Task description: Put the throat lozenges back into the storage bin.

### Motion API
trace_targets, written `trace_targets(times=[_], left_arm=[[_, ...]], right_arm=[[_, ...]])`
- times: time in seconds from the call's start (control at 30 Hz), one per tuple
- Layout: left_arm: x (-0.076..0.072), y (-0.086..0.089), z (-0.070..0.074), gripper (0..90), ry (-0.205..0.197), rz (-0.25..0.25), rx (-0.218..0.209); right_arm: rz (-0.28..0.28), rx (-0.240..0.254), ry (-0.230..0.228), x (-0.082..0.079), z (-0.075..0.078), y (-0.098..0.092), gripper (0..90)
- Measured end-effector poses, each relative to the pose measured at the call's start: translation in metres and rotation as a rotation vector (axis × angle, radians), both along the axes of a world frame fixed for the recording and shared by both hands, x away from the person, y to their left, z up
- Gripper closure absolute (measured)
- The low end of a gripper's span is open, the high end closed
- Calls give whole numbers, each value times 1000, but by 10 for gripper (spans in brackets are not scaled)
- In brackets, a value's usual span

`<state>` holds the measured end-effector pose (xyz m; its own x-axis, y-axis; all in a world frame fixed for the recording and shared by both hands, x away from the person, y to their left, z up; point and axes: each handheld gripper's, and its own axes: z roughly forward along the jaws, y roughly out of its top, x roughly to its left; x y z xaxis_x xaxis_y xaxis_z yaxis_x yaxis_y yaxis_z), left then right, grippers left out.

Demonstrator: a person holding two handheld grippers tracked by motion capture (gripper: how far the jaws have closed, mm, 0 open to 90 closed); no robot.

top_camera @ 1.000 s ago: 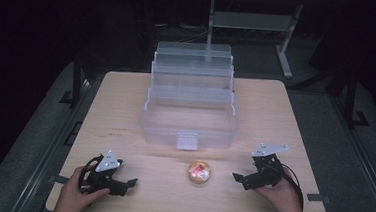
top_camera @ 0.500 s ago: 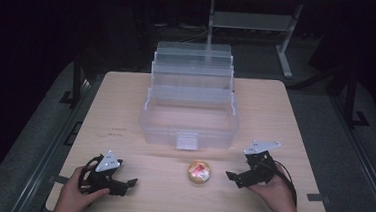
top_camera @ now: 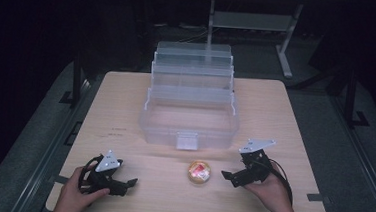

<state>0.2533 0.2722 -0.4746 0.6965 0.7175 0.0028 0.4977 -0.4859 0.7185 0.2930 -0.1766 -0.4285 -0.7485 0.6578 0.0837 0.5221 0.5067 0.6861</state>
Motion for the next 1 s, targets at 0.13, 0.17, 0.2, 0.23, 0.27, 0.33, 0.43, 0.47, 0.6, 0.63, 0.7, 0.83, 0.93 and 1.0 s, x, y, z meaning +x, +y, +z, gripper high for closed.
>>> trace_targets(times=[0.13, 0.17, 0.2, 0.23, 0.27, 0.33, 0.43, 0.47, 0.6, 0.63, 0.7, 0.83, 0.93, 1.0], left_arm=[[0, 0, 0, 108, 1, -1, 2], [0, 0, 0, 108, 0, 0, 1], [0, 0, 0, 108, 0, 0, 1], [0, 0, 0, 108, 1, 0, 1], [0, 0, 0, 108, 0, 0, 0], [0, 0, 0, 108, 0, -1, 1], [0, 0, 0, 108, 0, 0, 0], [0, 0, 0, 108, 0, 0, 1], [0, 0, 0, 108, 1, -1, 1], [0, 0, 0, 108, 0, 0, 1], [0, 0, 0, 108, 0, 0, 1], [0, 0, 0, 108, 1, 0, 1], [0, 0, 0, 108, 1, 0, 1], [0, 0, 0, 108, 0, 0, 1]], right_arm=[[12, 0, -5, 1, 2, 4, 9], [13, -1, -6, 2, 2, 5, 9], [15, 1, -4, 2, 3, 7, 9], [19, -2, -6, 2, 3, 7, 9], [18, 0, -2, 2, 3, 9, 9], [27, -3, -4, 3, 3, 12, 9], [36, -5, -6, 3, 4, 17, 9], [41, -5, -5, 3, 4, 18, 9], [57, -8, -7, 4, 5, 24, 9], [63, -10, -8, 5, 5, 26, 9], [71, -13, -11, 6, 5, 29, 9], [84, -13, -3, 7, 4, 37, 9], [91, -17, 4, 7, 3, 41, 9], [97, -20, 4, 8, 3, 43, 9]])
